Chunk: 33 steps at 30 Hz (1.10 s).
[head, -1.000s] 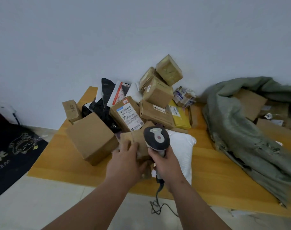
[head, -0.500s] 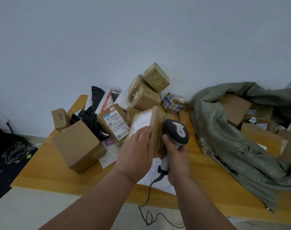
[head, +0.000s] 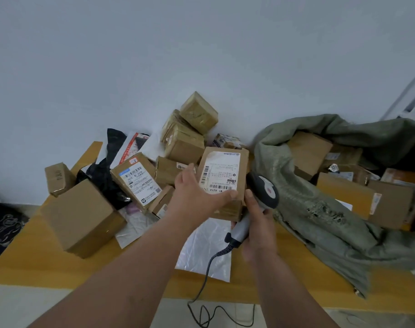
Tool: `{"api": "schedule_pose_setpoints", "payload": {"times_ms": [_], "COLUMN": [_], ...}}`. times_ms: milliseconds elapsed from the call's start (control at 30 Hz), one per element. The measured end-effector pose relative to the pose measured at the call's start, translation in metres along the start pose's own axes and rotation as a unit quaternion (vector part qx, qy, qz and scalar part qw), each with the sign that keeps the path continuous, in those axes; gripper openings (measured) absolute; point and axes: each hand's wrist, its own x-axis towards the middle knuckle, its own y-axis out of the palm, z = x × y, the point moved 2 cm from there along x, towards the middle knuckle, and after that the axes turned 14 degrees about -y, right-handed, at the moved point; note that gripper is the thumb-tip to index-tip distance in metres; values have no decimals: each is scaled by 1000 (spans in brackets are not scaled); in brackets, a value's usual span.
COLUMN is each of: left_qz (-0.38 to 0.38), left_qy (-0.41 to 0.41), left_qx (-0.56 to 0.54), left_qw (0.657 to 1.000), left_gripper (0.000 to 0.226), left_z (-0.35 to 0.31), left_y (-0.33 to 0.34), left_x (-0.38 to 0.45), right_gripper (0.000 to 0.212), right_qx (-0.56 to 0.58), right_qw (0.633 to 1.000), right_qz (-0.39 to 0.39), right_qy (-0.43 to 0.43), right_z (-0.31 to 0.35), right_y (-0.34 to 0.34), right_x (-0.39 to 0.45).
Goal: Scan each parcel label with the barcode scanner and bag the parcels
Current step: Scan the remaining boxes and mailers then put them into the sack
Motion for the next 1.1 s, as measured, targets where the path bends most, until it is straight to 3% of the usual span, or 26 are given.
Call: {"api": "schedule_pose_setpoints", "payload": {"times_ms": [67,167,300,433,567,733,900,1100], "left_qz": [74,106,170,208,233,207,100,48], "left_qy": [-14,-15,-63,-97,-122,-122,-99,-60], "left_qx": [-27,-48,-109,-142,-221,-245,-295,-284], "left_qw": [997,993,977,963,939,939,945,956], "left_gripper": [102,80,58,58,72,79,69,90], "left_z": [-4,-4,-10,-8,-1,-1,2,0], "left_y": [8,20,26,31,34,39,34,35], "left_x": [-2,-1,-2,3,11,19,31,40], "right_gripper": [48,24,31,43,35,25,14,7], "right_qx": [-6,-13,-23,-46,-83,-126,-136,-145], "right_qw": [1000,998,996,996,994,990,988,988], "right_qz": [-31,-64,-83,-80,-67,-62,-66,46], "right_qy": [5,7,8,9,3,-14,-15,33], "right_z": [2,4,9,11,15,17,27,48], "right_y": [-8,-19,-28,-37,-42,-47,-58,-46], "right_x": [5,14,23,29,34,38,42,36]}}
